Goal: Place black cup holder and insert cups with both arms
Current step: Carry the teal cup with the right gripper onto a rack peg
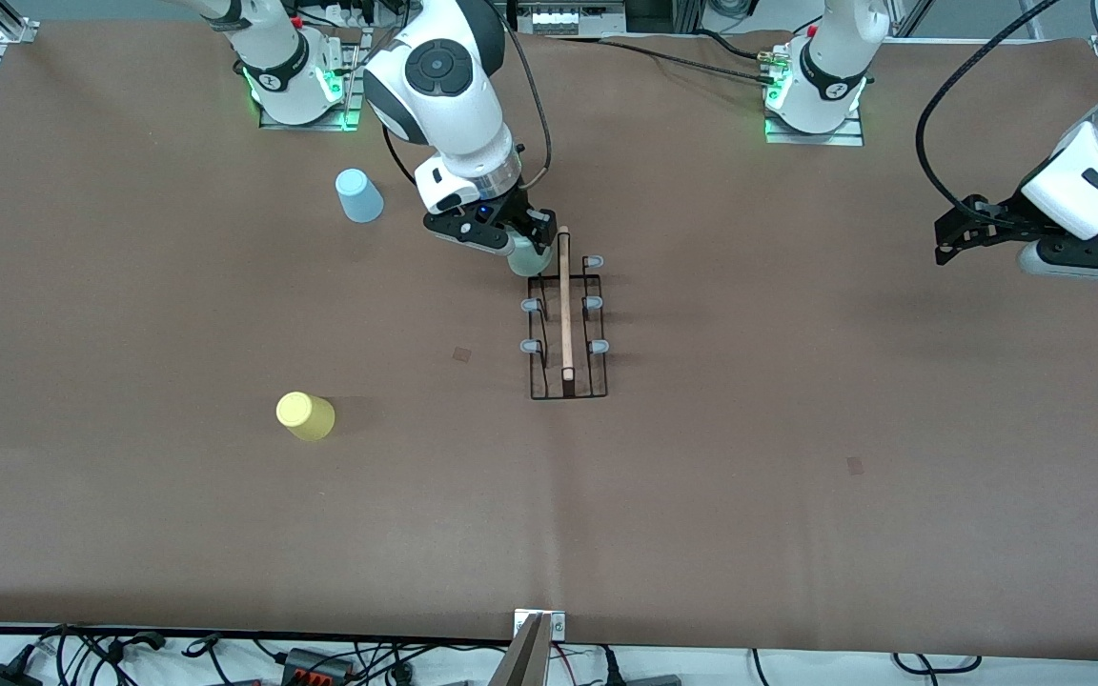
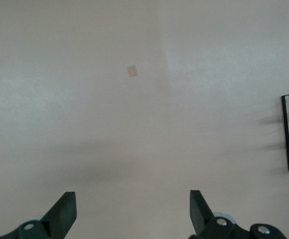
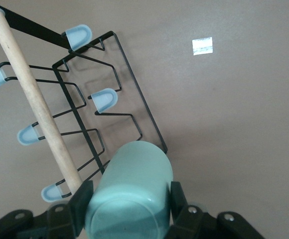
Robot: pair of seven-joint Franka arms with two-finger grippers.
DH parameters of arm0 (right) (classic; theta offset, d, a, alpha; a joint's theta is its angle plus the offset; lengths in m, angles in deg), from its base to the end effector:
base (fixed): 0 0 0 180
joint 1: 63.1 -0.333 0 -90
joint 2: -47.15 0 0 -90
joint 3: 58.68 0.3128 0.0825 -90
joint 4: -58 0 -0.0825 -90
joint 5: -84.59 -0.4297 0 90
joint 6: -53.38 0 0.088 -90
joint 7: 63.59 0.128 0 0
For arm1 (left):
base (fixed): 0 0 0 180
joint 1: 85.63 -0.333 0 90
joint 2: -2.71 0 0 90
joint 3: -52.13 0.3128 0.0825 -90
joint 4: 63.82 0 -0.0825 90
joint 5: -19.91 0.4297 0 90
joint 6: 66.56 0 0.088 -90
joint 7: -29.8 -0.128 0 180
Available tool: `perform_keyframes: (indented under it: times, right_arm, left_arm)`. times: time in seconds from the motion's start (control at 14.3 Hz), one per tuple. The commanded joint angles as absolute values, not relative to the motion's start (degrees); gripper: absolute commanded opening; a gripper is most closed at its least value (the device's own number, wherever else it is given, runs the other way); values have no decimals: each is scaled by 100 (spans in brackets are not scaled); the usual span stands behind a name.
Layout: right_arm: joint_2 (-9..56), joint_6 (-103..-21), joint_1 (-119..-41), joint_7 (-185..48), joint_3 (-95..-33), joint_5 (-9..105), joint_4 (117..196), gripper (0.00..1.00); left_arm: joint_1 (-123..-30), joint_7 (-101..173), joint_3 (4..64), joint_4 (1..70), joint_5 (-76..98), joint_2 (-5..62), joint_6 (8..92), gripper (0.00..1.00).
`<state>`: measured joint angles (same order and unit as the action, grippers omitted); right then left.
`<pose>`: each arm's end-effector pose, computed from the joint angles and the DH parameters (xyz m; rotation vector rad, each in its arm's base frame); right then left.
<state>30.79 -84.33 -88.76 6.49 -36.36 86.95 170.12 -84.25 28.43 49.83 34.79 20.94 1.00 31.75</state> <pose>0.4495 0.4874 0.3084 -2.8919 0.5590 -0.0441 0.5996 -0.0368 0.5526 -3.1196 0.1413 -0.0390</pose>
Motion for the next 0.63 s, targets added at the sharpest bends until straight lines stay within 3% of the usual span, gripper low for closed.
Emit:
perform_keyframes:
  times: [0.0, 0.07, 0.35, 0.56]
  right_arm:
    - [2888, -8513, -8929, 769, -3644, 8819, 16874, 76]
    - [2879, -8513, -8920, 760, -3653, 8811, 16874, 100]
    - [2983, -8435, -8797, 646, -3714, 8811, 16866, 100]
    - [3317, -7708, -8158, -201, -3732, 8855, 16874, 100]
  left_arm:
    - [-8422, 2901, 4967, 3278, 2078, 104, 2995, 100]
    - [-8422, 2892, 4967, 3269, 2078, 113, 3003, 100]
    - [-8413, 2900, 4967, 3268, 2087, 113, 2995, 100]
    - [-8422, 2901, 4959, 3268, 2087, 113, 2986, 100]
